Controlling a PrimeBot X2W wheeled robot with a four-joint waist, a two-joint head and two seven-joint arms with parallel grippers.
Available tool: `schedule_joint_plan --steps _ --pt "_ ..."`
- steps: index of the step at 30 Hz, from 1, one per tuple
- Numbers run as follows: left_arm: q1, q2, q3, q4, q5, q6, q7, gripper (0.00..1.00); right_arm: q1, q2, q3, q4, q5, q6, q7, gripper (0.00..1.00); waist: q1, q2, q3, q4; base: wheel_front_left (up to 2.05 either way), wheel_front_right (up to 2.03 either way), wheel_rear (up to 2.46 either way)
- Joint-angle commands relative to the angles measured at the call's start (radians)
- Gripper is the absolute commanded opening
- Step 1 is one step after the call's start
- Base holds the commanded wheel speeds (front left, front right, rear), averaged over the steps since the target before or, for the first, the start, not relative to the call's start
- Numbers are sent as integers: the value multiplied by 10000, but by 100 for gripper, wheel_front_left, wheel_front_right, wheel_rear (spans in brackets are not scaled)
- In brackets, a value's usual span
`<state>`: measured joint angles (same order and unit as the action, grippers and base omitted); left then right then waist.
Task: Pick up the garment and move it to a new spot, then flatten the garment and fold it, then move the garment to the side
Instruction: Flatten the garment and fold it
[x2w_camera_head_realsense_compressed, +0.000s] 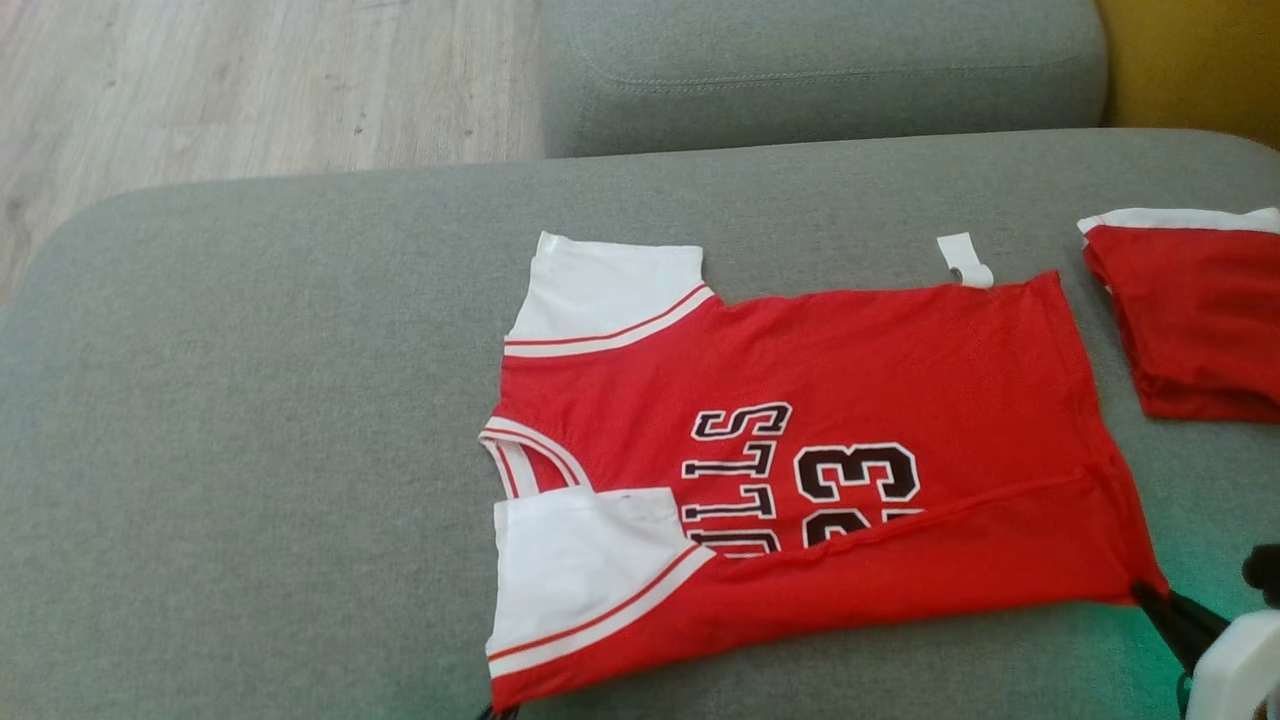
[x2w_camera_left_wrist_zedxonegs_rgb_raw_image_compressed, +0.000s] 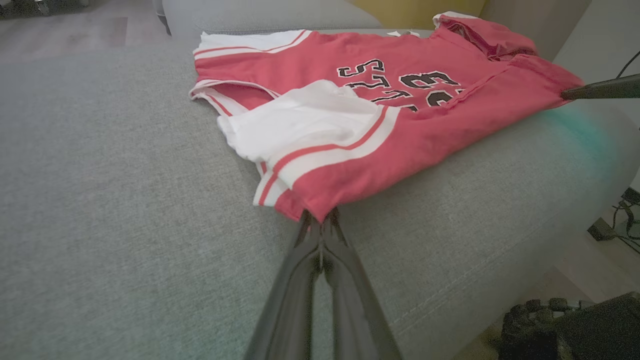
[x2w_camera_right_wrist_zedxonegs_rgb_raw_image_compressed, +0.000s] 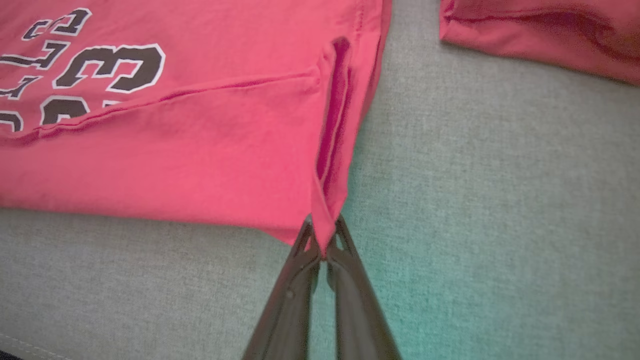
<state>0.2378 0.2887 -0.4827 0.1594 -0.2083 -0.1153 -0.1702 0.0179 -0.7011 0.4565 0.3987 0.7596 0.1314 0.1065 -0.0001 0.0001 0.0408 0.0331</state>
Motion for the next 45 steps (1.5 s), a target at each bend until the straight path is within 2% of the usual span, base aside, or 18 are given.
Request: schedule_joint_plan --steps 1,4,5,6,7,10,18,21,22,24,28,34,40,45 --pt "-161 142 288 -314 -168 -34 76 0 130 -373 -129 -243 -122 -7 54 0 1 -1 -42 -11 0 0 0" --pt "-140 215 203 -320 -247 -47 267 0 265 -295 -286 -360 -208 -7 183 0 1 -1 -90 -14 0 0 0" --pt "-153 238 187 -309 -218 -30 284 0 309 -261 -331 -399 -225 -7 224 18 1 -1 -101 -17 0 0 0" --pt "-170 230 186 -314 -207 11 298 35 353 -234 -373 -438 -242 -7 270 80 1 -1 -112 -18 0 0 0" --pt "-188 216 192 -336 -188 71 301 100 388 -196 -479 -457 -256 -7 256 100 1 -1 -118 -21 0 0 0" --pt "-254 186 219 -413 -137 233 288 100 501 -65 -711 -582 -279 -7 296 100 1 -1 -115 -35 0 0 0" --pt "-800 300 644 -1179 -226 684 1063 100 595 129 -1428 -1408 -635 -7 -113 100 1 -1 149 -317 0 0 0" --pt "-1749 458 943 -1671 -536 473 1493 100 450 419 -1896 -1889 -1179 -7 -468 100 1 -1 530 -495 0 0 0" --pt "-2748 670 1133 -1823 -846 235 1920 100 322 715 -2203 -2226 -1515 -7 -626 100 1 -1 896 -612 0 0 0" --pt "-3966 955 1235 -1739 -1176 43 2450 100 171 988 -2411 -2580 -1869 -7 -689 100 1 -1 1283 -762 0 0 0" --pt "-6603 1565 1053 -799 -2089 -130 3733 100 -190 1403 -2522 -3198 -2380 -7 -551 100 1 -1 2043 -1121 0 0 0" --pt "-9921 2494 -162 991 -4022 -149 5725 100 -794 1727 -2459 -3559 -2716 -7 -381 100 1 -1 2927 -1885 0 0 0" --pt "-11839 3174 -1190 2519 -5068 -151 7074 100 -1147 1879 -2430 -3513 -2820 -7 -388 100 1 -1 3666 -2479 0 0 0" --pt "-12619 3422 -1511 3570 -5732 -152 7344 100 -1363 2011 -2337 -3376 -2846 -7 -529 100 1 -1 4082 -2836 0 0 0"
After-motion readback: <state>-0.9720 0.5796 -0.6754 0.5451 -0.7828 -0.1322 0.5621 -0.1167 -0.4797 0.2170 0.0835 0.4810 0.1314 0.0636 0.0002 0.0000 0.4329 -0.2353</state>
